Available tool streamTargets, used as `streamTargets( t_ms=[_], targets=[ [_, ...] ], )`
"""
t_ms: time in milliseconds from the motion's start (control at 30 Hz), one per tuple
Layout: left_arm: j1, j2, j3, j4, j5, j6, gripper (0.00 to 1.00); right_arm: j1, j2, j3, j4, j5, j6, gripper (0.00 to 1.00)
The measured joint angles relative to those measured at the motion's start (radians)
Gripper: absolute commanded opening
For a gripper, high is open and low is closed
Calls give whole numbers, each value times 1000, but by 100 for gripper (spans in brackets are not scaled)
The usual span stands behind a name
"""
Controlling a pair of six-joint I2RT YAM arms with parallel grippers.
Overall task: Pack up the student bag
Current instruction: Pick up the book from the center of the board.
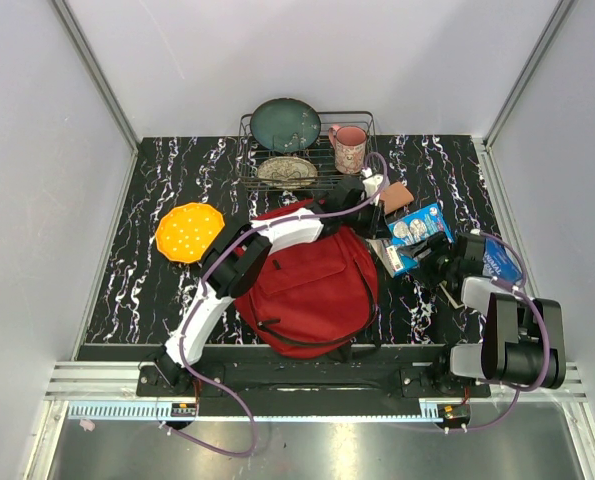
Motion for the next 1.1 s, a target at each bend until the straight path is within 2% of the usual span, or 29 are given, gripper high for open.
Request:
streamTargets(
  t_ms=[67, 167, 300, 600, 900, 1100],
  targets=[
    [1, 0, -9, 13, -2, -13, 0, 3, -10, 1, 3, -2, 4, 89],
    [6, -17, -64, 73, 4, -70, 0, 5, -36, -3, -8, 2, 8, 93],
    [21, -62, -164, 155, 42, -169, 0, 8, -114, -38, -22, 10, 18, 94],
    [39, -161, -241, 205, 102, -262, 0, 10, -306, -97, -24, 47, 58, 95],
    [50, -207, -291, 330, 135, -333, 0, 10, -331, -133, 68, 40, 103, 93],
    [57, -209, -363, 451, 170, -410, 0, 11, -329, -179, 211, -5, 137, 83]
  ],
)
